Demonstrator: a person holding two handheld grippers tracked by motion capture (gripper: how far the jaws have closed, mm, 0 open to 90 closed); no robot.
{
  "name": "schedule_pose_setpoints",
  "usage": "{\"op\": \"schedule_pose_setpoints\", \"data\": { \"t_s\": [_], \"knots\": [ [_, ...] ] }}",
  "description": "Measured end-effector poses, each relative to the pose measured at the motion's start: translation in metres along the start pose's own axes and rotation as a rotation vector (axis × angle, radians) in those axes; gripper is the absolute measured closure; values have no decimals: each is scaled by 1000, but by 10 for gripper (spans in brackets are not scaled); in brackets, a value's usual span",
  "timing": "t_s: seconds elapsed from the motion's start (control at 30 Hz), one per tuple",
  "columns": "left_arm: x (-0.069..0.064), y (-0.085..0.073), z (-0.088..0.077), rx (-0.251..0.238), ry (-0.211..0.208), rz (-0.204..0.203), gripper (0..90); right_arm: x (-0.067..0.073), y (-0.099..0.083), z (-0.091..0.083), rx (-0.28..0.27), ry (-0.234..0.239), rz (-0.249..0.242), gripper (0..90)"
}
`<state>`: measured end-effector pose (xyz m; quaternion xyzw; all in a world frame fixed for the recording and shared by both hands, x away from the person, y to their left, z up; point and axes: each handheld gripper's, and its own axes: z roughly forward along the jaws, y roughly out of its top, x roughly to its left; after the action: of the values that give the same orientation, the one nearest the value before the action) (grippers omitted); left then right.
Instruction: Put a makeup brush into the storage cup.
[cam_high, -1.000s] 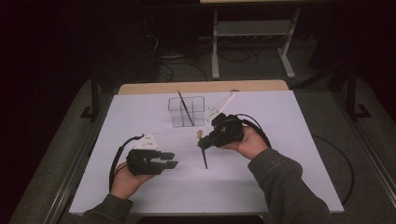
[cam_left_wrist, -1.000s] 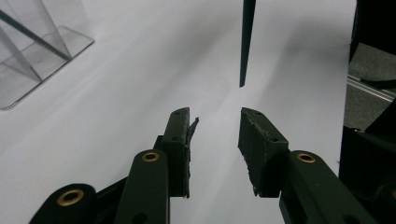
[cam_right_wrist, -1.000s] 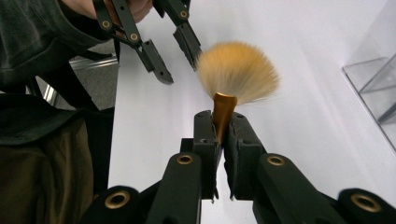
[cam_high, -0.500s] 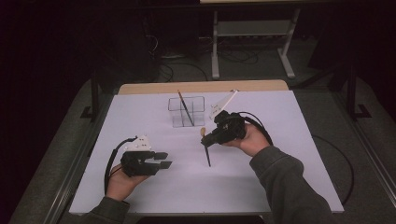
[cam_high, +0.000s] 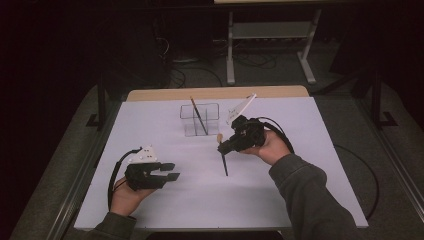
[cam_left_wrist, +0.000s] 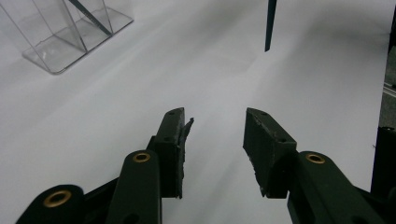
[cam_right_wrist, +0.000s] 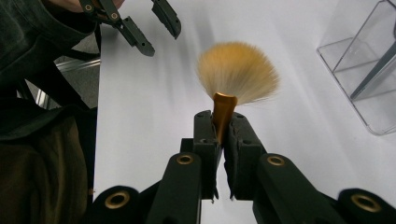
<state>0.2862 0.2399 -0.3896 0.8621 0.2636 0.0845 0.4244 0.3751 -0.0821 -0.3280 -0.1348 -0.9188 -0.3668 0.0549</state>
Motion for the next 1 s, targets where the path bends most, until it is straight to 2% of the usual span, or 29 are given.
{"op": "schedule_pose_setpoints", "data": {
  "t_s": [0.53,0.67,0.77,0.83,1.0],
  "knots": [
    [3,-4,-3,-8,26,0,545,-8,2,-8,4,-11,6,829],
    [4,-4,-5,-10,35,0,529,-11,5,-9,7,-15,-9,829],
    [4,-3,-4,-17,36,-20,497,-12,7,-10,3,-17,-6,829],
    [5,-3,-5,-22,37,-12,488,-12,8,-10,4,-20,-7,829],
    [3,0,-5,-31,39,-20,469,-16,10,-13,-4,-27,1,829]
  ]
}}
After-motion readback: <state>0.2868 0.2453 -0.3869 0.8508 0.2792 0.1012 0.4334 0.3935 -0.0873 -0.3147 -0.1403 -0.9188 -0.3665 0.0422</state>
